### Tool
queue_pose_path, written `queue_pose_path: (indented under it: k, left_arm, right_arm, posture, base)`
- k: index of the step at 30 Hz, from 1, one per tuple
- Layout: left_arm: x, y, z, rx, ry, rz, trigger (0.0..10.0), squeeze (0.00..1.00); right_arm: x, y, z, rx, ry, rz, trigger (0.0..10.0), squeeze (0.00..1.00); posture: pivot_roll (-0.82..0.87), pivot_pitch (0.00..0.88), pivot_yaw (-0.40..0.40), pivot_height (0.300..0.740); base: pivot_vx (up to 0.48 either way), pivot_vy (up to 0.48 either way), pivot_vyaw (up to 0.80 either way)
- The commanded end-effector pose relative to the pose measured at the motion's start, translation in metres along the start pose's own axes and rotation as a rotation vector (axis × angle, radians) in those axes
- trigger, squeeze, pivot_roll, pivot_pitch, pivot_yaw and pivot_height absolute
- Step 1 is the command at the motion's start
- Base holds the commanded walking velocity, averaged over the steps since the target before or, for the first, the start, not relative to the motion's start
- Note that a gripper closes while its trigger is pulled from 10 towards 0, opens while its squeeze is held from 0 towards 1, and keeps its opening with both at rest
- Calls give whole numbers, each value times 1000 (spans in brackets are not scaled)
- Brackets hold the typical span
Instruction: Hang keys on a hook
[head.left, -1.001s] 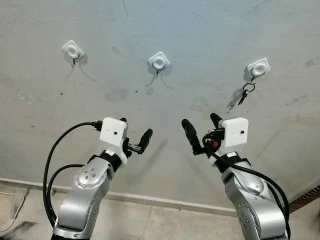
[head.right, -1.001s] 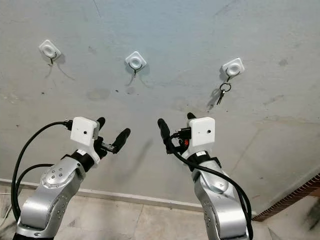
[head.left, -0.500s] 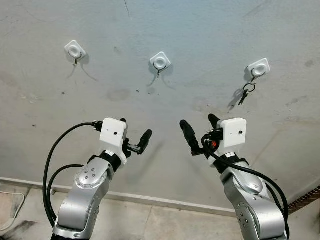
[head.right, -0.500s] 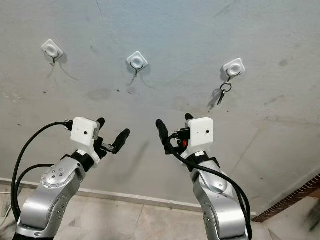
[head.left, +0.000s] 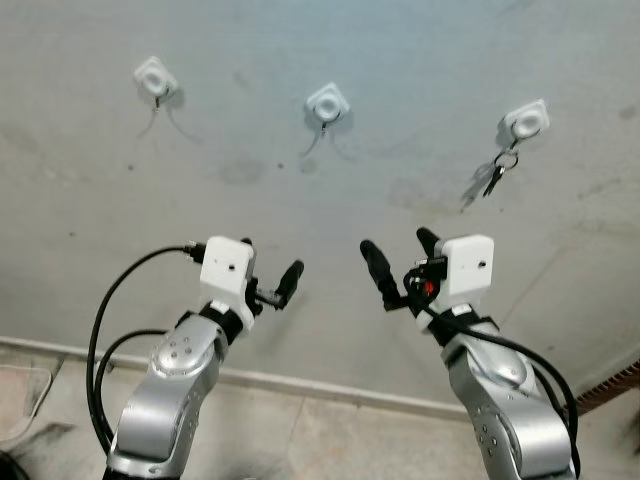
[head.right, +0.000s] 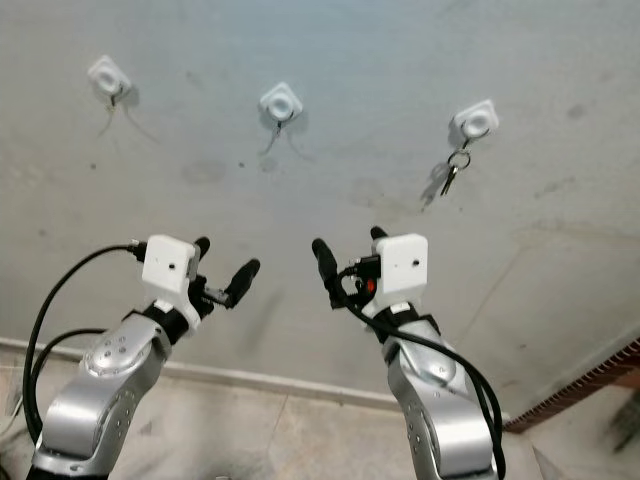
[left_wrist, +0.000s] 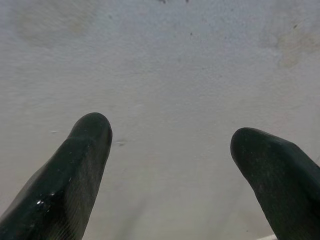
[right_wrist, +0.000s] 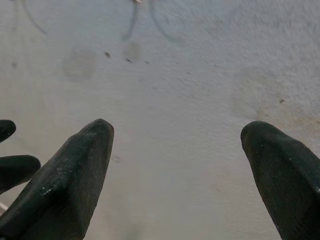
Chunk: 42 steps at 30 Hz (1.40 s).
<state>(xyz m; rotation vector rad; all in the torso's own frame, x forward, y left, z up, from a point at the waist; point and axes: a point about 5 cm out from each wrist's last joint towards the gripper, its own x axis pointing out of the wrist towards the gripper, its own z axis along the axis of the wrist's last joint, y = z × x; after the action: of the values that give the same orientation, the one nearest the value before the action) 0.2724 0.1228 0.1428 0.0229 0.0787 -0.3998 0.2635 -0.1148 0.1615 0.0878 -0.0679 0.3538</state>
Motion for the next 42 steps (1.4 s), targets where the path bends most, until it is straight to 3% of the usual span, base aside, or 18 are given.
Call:
queue_pose_path:
  k: [1,30,42]
  left_arm:
    - [0,0,-1,5,12,3,10000,0]
    - [1,-1,-1,7,10,-11,10000,0]
    - [2,-2,-1,4,12,-15,10000,0]
  right_arm:
    - [0,0,3,-4,-6,4,10000,0]
    - [0,-4,4,-8,-12,-21,10000,0]
    - [0,-5,4,-9,-11,-26,10000,0]
  posture:
    - [118,0,-34,740]
    - [118,0,-30,740]
    - [115,0,-30,740]
  base:
    - [-240,0,0]
    - [-174,0,0]
    - [-201,-267,0]
